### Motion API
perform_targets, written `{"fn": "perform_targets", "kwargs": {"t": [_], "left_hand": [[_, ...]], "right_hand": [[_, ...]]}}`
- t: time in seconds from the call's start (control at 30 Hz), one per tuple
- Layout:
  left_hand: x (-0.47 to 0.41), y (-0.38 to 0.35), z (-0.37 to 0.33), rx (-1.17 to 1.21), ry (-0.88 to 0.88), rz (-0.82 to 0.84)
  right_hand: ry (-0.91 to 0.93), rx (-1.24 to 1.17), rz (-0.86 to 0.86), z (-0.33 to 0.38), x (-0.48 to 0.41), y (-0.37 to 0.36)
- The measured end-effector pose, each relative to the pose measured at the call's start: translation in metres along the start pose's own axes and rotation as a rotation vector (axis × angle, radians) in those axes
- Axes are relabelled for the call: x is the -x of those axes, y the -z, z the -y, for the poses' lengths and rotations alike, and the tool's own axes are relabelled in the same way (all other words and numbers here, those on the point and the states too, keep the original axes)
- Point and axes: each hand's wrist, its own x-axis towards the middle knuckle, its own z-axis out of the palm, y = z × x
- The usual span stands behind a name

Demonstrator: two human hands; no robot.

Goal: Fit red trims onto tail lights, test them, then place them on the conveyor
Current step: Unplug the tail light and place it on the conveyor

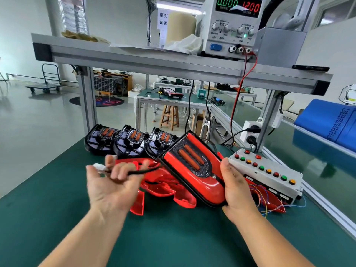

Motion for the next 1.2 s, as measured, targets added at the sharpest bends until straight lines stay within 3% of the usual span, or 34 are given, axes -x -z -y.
{"fn": "perform_targets", "kwargs": {"t": [0.13, 0.3, 0.43, 0.57, 0.7, 0.87, 1.07, 1.2], "left_hand": [[0.004, 0.022, 0.041, -0.180, 0.164, 0.034], [0.006, 0.034, 0.074, -0.323, 0.190, -0.041], [0.006, 0.040, 0.084, -0.450, 0.180, 0.021], [0.011, 0.038, 0.093, -0.703, 0.172, 0.195], [0.013, 0.033, 0.093, -0.709, 0.108, 0.225], [0.007, 0.023, 0.081, -0.705, 0.048, 0.177], [-0.005, 0.008, 0.047, -0.609, 0.041, 0.159], [-0.002, 0.007, 0.033, -0.633, 0.157, 0.239]], "right_hand": [[0.038, -0.031, -0.115, 0.004, 0.000, -0.002], [0.085, -0.018, -0.192, 0.002, 0.006, -0.015], [0.079, 0.018, -0.259, -0.006, 0.012, -0.028], [0.117, 0.081, -0.239, -0.009, 0.016, -0.035], [0.163, 0.148, -0.156, -0.012, 0.018, -0.035], [0.060, 0.164, -0.014, -0.018, 0.016, -0.031], [-0.065, 0.163, -0.221, -0.005, 0.002, -0.012], [-0.298, 0.015, -0.184, 0.015, -0.004, -0.009]]}}
